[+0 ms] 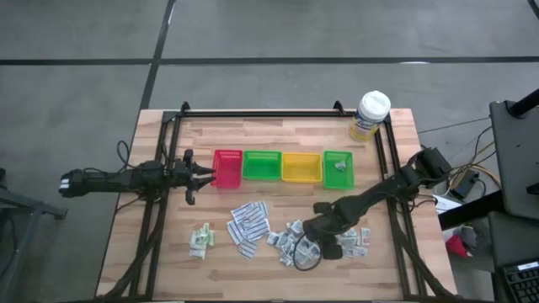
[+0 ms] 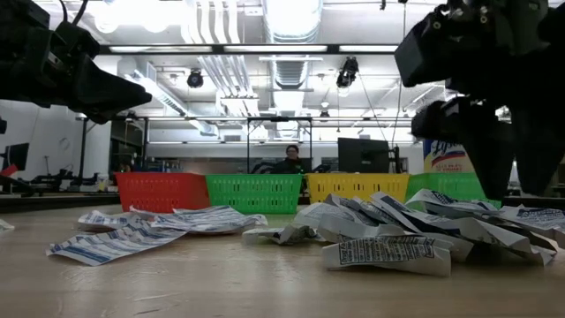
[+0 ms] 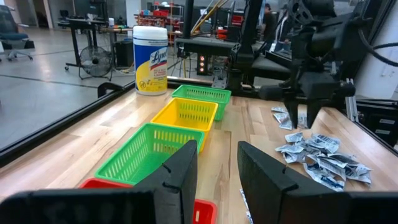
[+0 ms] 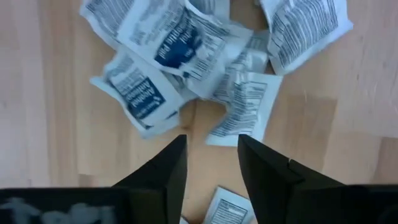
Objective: Pick & Place First Aid Supplies
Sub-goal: Put the blue alcohol pad into the right green bin
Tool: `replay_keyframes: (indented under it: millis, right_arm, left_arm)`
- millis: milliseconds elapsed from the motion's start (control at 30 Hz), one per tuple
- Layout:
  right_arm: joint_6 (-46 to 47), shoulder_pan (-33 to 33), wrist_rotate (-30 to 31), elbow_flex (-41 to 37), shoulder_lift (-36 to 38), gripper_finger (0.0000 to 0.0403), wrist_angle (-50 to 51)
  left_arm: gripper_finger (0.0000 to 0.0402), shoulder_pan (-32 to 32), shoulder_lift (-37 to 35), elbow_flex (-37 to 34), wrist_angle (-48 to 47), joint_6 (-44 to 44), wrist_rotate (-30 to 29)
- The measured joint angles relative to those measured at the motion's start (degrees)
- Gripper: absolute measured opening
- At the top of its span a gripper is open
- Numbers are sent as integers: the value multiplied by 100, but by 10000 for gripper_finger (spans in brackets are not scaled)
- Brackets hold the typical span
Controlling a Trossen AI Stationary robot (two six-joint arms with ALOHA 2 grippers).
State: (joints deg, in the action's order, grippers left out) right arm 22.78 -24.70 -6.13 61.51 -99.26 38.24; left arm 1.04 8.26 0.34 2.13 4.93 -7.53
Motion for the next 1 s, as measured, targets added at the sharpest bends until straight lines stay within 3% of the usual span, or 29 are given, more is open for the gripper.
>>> replay_keyframes:
  millis: [400,1000]
  right_arm:
    - [425,-5,467,83,-24,147,-136]
    - [885,-26,501,-56,-24,135,-244]
  left_arm:
    - [113,0,19,0,-2,0,0]
    - [113,0,19,0,-2,0,0]
